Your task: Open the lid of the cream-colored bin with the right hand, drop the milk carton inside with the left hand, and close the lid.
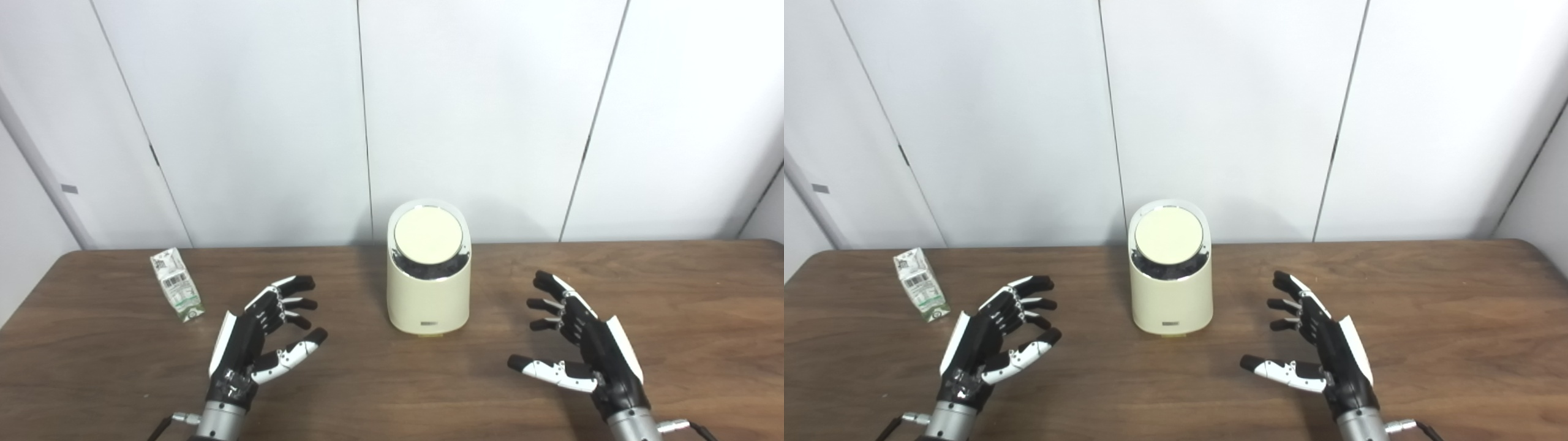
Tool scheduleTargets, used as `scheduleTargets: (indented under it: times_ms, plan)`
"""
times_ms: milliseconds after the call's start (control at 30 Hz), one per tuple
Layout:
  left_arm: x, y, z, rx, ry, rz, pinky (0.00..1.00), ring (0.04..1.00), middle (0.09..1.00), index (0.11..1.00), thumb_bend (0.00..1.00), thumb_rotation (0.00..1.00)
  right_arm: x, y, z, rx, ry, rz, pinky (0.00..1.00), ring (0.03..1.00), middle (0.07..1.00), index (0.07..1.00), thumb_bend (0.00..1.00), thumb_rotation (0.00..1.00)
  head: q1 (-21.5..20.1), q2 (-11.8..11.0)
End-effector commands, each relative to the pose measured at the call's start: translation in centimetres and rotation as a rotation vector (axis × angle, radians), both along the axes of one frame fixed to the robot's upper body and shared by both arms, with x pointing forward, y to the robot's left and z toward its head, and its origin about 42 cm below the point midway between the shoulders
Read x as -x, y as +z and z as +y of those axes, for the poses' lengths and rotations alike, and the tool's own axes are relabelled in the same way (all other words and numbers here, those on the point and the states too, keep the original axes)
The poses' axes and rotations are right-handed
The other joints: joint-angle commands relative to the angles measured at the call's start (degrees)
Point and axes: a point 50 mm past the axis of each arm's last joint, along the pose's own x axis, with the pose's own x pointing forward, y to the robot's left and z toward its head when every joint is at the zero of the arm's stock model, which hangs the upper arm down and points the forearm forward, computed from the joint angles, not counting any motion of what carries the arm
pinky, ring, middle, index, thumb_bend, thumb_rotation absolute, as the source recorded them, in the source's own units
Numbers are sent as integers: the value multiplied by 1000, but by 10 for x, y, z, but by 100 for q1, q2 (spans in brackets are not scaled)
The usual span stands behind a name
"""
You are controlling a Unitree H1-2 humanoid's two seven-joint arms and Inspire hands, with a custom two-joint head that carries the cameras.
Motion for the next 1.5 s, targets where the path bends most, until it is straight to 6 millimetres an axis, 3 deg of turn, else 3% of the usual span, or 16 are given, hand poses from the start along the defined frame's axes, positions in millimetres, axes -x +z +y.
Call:
scheduleTargets:
  times_ms: [0,400,700,900,1100,1300,1467]
  plan:
    - [4,5,1,22,-9,-56,535,678,776,783,608,124,1,10,6,-23,7,-66,655,782,878,869,681,222,-44,31]
    - [13,3,5,-6,-21,-28,541,679,780,782,599,108,13,8,6,-35,-1,-38,659,773,873,871,687,254,-89,152]
    - [10,2,-1,-13,-30,-23,544,686,782,783,611,133,10,14,5,-21,9,-53,656,772,876,874,691,283,-97,86]
    - [2,-2,-4,-21,-35,-25,522,662,757,775,575,66,-6,39,1,62,25,-97,652,793,883,882,672,236,-85,-3]
    - [-3,-6,-5,-17,-37,-11,508,646,745,777,567,63,-25,68,-3,149,15,-96,715,827,888,897,723,336,-121,-62]
    - [-6,-9,-7,3,-41,5,516,651,747,769,575,12,-45,95,-4,205,15,-100,744,850,898,910,747,351,-123,-107]
    - [-7,-10,-9,-17,-37,4,526,657,751,765,573,35,-58,118,-1,259,10,-113,717,847,898,918,747,343,-123,-107]
